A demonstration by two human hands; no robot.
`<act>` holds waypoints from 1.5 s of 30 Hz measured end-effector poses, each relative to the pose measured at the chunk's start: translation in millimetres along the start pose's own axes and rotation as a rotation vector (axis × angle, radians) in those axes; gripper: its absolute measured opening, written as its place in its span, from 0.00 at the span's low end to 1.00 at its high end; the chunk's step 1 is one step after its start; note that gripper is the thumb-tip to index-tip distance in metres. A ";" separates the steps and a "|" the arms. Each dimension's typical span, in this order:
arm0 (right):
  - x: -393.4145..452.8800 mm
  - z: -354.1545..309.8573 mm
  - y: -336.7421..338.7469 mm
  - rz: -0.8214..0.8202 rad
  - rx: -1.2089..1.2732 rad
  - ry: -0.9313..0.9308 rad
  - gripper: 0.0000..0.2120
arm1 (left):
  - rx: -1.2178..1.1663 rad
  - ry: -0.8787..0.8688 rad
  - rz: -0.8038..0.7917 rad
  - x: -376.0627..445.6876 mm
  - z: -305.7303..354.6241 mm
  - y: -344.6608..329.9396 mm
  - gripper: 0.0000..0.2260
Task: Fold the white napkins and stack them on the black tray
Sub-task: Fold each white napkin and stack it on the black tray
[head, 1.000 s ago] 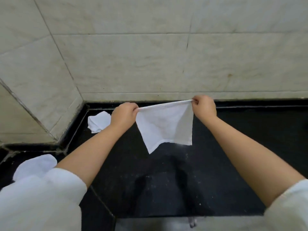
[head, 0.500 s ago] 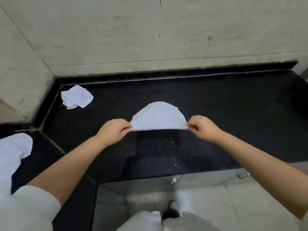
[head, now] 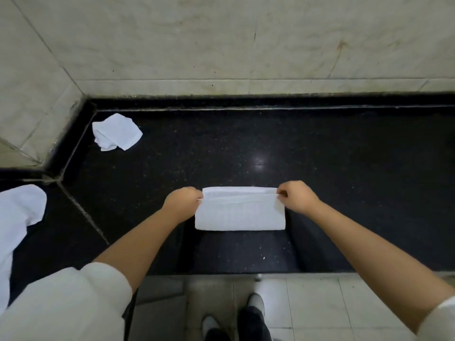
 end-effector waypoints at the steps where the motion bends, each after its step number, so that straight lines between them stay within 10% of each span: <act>1: 7.7 3.4 -2.3 0.010 -0.001 -0.031 0.11 | 0.018 0.009 0.016 11.2 -0.3 0.7 0.12; 18: 46.9 4.6 -27.3 0.007 -0.137 0.006 0.11 | 0.019 0.017 0.030 61.3 -4.0 -23.0 0.13; 31: 29.5 -2.0 29.7 -0.060 0.246 0.107 0.07 | 0.138 -0.211 -0.018 41.8 6.4 24.0 0.12; 38: 16.3 -45.5 106.4 0.417 -0.055 0.352 0.02 | 0.352 -0.398 0.554 11.0 16.1 125.6 0.13; 45: -21.0 -39.8 -0.9 0.388 -0.368 0.420 0.14 | 0.495 -0.506 0.202 -11.6 20.1 -4.6 0.13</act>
Point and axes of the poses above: each hand's wrist, its own x-axis towards the middle knuckle, its own y-axis out of the back of the hand, z = x × y, the point moved 10 cm from there along x, towards the middle knuckle
